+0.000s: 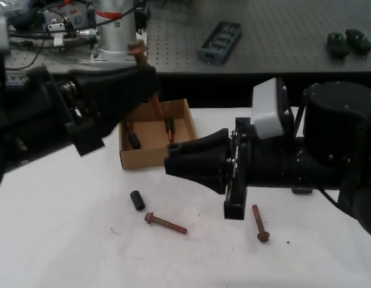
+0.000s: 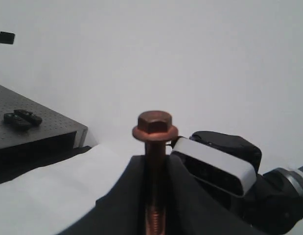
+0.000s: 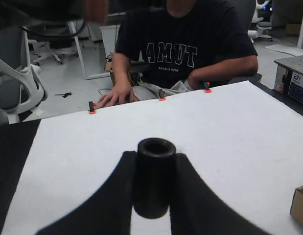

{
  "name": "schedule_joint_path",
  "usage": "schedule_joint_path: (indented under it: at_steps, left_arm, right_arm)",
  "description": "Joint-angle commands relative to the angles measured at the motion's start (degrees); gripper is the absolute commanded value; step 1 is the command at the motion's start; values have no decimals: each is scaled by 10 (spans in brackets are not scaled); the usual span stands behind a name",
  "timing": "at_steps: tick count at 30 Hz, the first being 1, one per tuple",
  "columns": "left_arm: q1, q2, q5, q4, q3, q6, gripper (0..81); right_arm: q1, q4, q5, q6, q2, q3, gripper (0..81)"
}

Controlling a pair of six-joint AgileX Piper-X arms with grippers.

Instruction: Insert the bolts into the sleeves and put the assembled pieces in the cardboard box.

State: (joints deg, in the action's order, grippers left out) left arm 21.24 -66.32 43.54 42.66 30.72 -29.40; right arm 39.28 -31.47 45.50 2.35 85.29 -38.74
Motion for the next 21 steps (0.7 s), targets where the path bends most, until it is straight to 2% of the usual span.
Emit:
schedule_joint_path:
  at_steps: [1,4,12,21]
  left_arm:
    - [8,-14,19,16,8,27,6]
    - [8,-29,38,16,8,40,6]
    - [8,-55,37,16,8,74,6]
    - [8,-55,37,16,8,76,6]
  right_arm:
    - [-7,-24,23,42,0,-2,40]
    - [-13,-24,46,57,0,-2,40]
    - [-18,-24,57,64,0,-2,40]
    - [-18,-24,101,84,0,-2,40]
